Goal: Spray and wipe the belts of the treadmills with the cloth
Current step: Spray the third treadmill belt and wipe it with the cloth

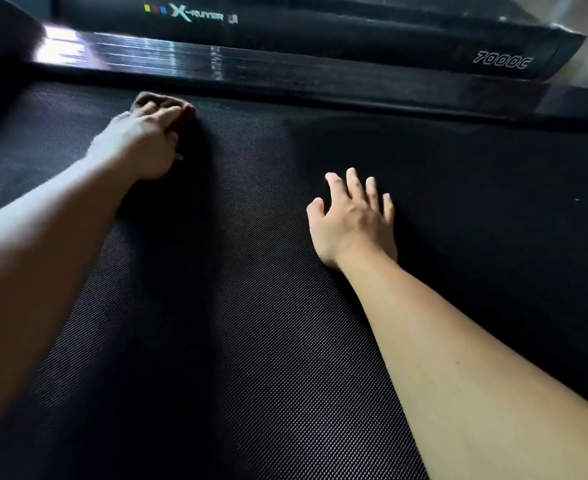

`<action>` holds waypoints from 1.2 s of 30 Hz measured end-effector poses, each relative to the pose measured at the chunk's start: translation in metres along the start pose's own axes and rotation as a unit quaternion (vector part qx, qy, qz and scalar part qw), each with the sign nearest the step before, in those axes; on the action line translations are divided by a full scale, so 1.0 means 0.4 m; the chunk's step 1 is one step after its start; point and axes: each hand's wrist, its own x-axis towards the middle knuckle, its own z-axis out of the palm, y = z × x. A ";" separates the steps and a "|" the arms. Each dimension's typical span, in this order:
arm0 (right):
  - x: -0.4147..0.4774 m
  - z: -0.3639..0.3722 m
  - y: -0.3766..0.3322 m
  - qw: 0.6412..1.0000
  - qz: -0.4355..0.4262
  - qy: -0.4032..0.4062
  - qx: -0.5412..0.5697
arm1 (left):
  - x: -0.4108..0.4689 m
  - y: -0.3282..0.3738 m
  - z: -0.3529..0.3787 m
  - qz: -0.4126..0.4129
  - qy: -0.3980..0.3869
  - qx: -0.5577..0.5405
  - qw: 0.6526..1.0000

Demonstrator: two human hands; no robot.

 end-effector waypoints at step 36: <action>-0.024 -0.092 0.118 0.997 -0.043 0.001 0.068 | 0.048 0.450 0.080 0.117 -0.067 -0.029 0.990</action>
